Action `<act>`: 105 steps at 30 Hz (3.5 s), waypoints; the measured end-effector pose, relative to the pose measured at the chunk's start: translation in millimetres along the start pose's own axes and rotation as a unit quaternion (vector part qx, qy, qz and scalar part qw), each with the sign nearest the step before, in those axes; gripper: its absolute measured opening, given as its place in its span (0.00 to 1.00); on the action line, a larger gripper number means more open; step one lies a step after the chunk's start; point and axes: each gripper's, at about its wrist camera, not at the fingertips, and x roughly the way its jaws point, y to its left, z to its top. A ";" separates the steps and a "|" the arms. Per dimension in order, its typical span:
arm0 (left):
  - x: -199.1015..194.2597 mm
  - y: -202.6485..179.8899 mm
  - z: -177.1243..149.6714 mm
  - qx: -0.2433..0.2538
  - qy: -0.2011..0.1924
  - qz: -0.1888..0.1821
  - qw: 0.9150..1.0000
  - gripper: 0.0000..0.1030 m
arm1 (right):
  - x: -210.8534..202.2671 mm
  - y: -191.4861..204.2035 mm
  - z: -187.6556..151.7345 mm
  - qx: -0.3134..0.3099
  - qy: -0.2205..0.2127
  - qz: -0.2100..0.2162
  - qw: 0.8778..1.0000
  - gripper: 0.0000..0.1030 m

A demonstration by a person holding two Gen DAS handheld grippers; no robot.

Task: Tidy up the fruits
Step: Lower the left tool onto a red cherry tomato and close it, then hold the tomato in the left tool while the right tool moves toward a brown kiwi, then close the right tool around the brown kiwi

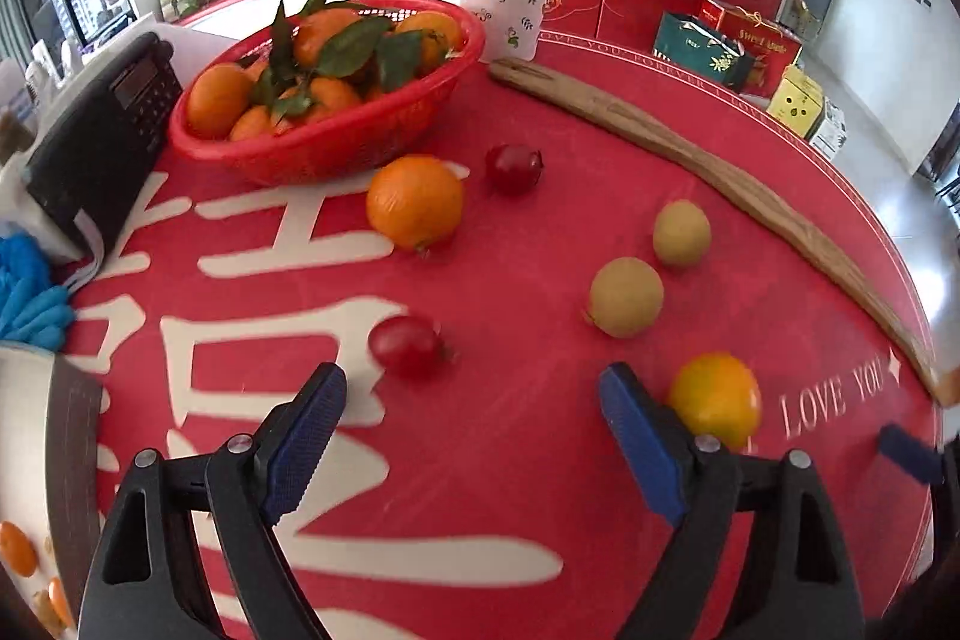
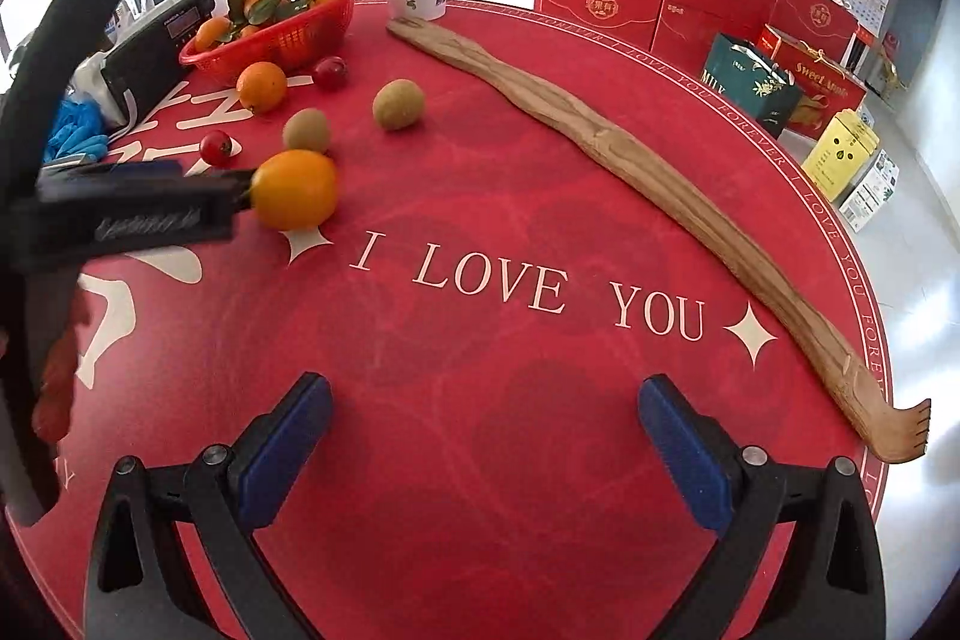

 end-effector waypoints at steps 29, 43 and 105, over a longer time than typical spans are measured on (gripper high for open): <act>-29.8 8.4 -37.5 0.012 -0.028 0.047 0.998 0.21 | 0.7 1.0 0.2 0.003 -0.008 -0.002 1.000 1.00; -76.3 58.5 -117.3 -0.016 -0.057 0.050 0.997 0.22 | 3.4 13.3 4.4 0.001 -0.017 0.001 1.000 1.00; -86.6 83.5 -135.6 -0.060 -0.067 0.063 0.994 0.22 | 15.5 73.8 64.4 -0.008 -0.052 0.076 0.996 0.29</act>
